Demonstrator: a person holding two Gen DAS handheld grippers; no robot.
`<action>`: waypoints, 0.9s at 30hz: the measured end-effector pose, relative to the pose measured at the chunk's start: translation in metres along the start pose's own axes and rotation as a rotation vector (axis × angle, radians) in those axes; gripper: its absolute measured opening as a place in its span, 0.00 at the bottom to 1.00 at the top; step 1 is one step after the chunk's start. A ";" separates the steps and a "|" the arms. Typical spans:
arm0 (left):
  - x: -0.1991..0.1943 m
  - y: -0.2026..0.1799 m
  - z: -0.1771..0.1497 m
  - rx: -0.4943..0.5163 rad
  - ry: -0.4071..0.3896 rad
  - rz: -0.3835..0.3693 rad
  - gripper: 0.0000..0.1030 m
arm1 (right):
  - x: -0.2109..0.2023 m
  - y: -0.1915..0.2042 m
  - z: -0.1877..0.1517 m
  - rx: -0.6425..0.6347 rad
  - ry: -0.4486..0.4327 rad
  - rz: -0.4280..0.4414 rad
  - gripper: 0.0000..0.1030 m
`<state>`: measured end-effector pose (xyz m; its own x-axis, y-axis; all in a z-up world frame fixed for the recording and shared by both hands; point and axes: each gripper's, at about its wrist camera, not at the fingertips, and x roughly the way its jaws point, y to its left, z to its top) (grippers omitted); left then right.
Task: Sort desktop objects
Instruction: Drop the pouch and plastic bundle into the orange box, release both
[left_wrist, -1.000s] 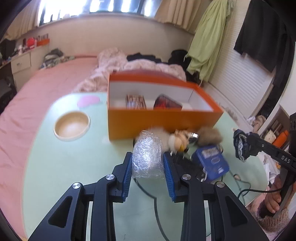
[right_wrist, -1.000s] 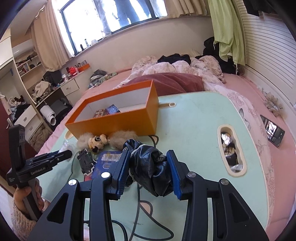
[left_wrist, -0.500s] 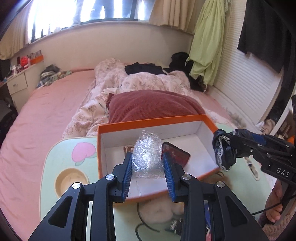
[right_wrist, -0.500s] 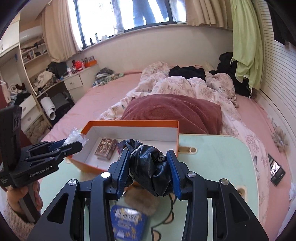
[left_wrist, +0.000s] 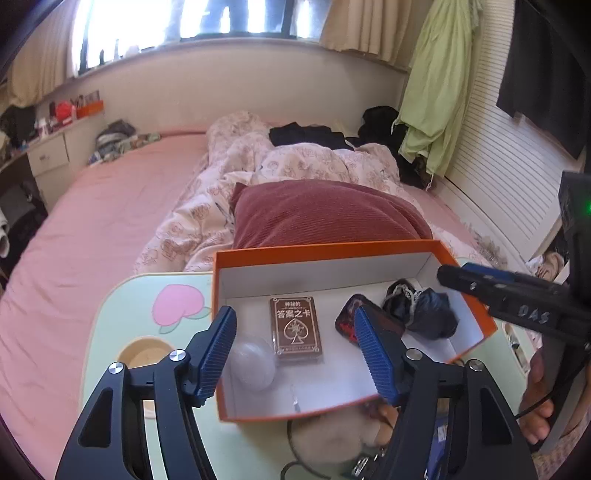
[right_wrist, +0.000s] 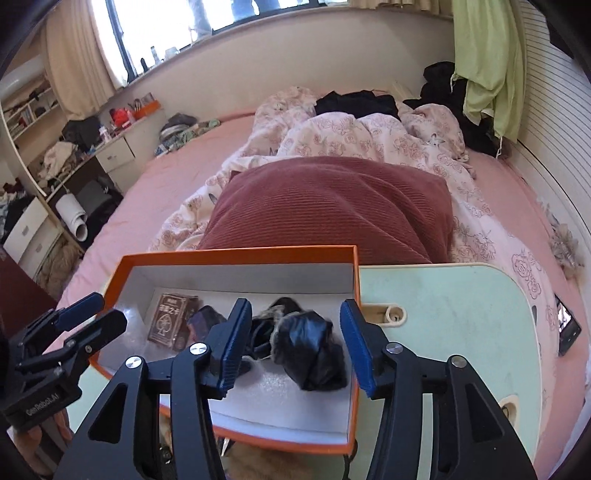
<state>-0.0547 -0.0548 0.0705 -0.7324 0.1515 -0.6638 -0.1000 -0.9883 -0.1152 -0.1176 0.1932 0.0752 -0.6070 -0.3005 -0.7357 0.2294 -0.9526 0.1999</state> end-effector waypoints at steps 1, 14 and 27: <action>-0.005 0.000 -0.001 0.002 -0.008 -0.004 0.66 | -0.007 0.000 -0.002 -0.001 -0.013 0.009 0.57; -0.068 -0.008 -0.104 -0.036 0.055 -0.110 0.87 | -0.100 0.036 -0.096 -0.192 -0.068 0.065 0.79; -0.035 -0.037 -0.150 0.032 0.157 0.011 1.00 | -0.071 0.018 -0.181 -0.158 0.039 -0.060 0.83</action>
<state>0.0757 -0.0212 -0.0130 -0.6192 0.1389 -0.7728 -0.1157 -0.9896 -0.0852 0.0680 0.2056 0.0142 -0.5936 -0.2386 -0.7686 0.3123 -0.9485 0.0533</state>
